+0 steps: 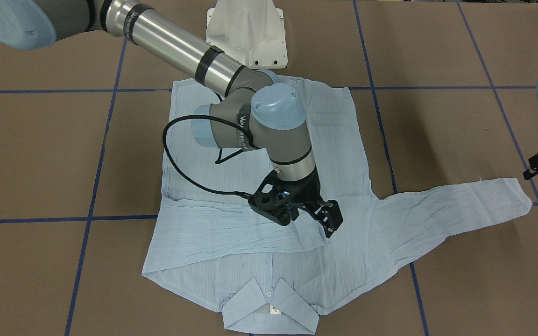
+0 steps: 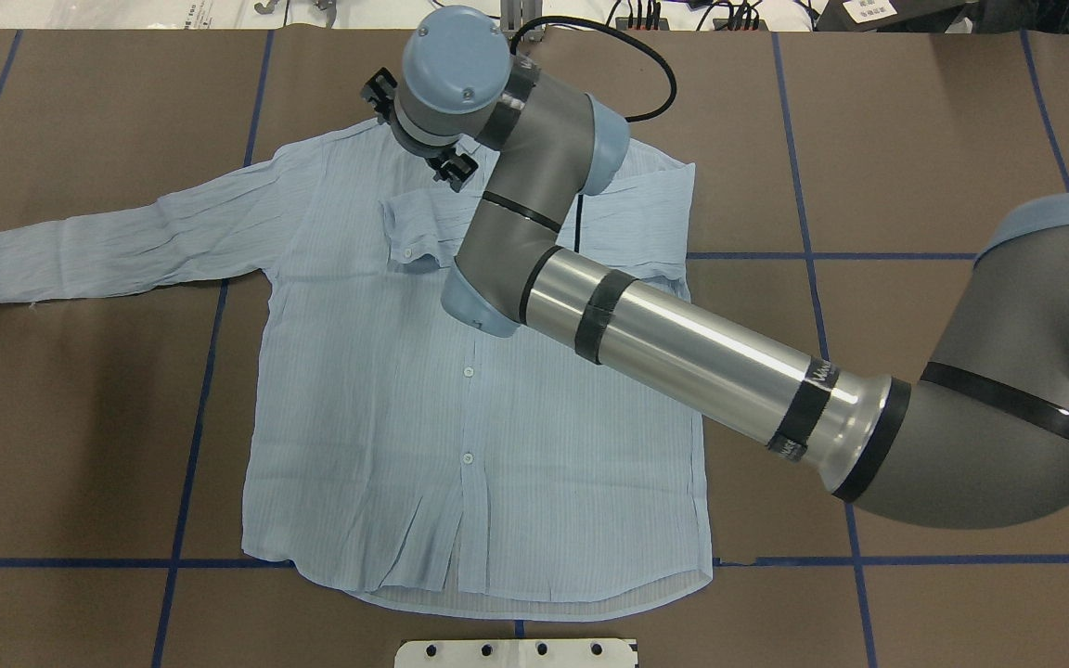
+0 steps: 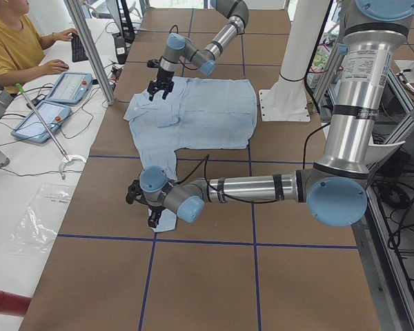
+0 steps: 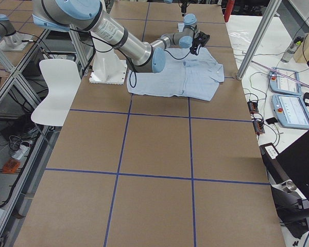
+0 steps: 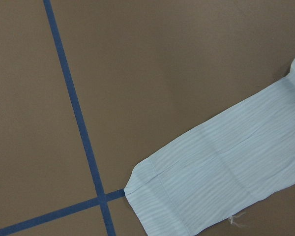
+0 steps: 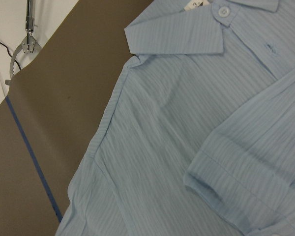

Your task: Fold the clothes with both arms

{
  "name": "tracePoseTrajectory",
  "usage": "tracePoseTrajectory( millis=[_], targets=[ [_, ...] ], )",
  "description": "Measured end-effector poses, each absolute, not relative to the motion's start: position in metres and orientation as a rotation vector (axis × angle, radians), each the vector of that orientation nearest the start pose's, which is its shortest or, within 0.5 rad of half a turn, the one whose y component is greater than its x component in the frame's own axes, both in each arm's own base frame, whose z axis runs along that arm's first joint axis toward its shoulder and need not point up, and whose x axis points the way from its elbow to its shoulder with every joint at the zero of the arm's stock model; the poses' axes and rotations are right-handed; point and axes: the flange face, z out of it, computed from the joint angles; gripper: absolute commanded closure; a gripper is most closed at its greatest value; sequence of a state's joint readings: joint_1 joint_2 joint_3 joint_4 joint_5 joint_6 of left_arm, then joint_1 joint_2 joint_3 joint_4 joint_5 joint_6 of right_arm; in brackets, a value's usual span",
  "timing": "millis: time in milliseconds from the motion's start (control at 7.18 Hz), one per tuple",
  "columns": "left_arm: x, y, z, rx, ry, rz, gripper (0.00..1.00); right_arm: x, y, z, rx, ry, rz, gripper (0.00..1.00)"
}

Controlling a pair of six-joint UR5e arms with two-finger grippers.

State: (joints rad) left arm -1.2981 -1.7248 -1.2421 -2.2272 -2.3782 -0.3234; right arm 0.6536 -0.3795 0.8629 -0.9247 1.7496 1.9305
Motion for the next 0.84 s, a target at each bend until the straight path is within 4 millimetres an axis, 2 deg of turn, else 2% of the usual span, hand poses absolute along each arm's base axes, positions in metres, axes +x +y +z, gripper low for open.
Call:
tracePoseTrajectory(
  millis=[278, 557, 835],
  targets=[
    [0.115, -0.576, 0.687, 0.192, 0.861, 0.142, 0.14, -0.61, -0.619, 0.101, 0.008, -1.186, 0.789, 0.03],
    [0.123, -0.587, 0.696, 0.189, 0.841, 0.139, 0.15, -0.607, -0.616, 0.109, 0.009, -1.187, 0.783, 0.03],
    [0.132, -0.588, 0.704, 0.172, 0.835, 0.145, 0.18, -0.607, -0.614, 0.115, 0.01, -1.183, 0.778, 0.03]
  ],
)
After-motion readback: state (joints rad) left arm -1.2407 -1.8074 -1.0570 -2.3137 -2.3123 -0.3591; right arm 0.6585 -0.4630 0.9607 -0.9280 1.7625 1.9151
